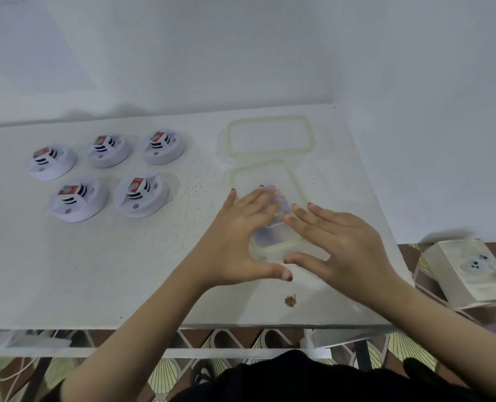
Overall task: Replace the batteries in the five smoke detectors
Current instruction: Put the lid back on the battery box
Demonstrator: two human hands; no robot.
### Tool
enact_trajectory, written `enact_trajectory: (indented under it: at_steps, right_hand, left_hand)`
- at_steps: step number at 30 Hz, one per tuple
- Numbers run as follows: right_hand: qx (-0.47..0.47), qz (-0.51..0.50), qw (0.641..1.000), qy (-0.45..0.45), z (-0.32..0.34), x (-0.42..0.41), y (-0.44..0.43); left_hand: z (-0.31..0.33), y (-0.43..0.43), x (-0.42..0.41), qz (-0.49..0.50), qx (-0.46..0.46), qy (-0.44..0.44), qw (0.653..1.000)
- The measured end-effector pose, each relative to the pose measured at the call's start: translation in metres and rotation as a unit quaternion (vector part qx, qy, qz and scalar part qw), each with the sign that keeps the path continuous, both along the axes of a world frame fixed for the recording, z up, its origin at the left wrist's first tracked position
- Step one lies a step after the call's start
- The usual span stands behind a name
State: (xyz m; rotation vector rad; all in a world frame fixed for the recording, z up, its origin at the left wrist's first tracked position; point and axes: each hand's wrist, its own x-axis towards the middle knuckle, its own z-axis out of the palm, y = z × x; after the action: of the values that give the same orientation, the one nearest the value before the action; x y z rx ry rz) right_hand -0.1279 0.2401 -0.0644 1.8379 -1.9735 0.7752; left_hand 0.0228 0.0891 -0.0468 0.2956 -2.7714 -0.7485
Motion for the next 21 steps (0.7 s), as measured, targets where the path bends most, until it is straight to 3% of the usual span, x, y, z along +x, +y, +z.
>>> enact_trajectory:
  at_steps: [6, 16, 19, 21]
  right_hand:
    - [0.013, 0.044, 0.998, -0.031, 0.002, -0.004, 0.003]
    - [-0.041, 0.072, 0.995, 0.056, -0.008, -0.011, 0.000]
    - [-0.027, 0.096, 0.995, 0.027, -0.008, -0.014, 0.001]
    - [-0.004, 0.129, 0.991, -0.018, -0.006, -0.019, 0.002]
  left_hand:
    - [-0.008, -0.010, 0.001, -0.011, 0.017, 0.045, 0.999]
    - [-0.018, -0.004, -0.002, 0.016, -0.033, 0.095, 0.995]
    - [-0.012, -0.006, 0.003, 0.015, -0.059, 0.087, 0.994]
    - [-0.007, -0.006, 0.006, 0.042, -0.022, 0.118, 0.992]
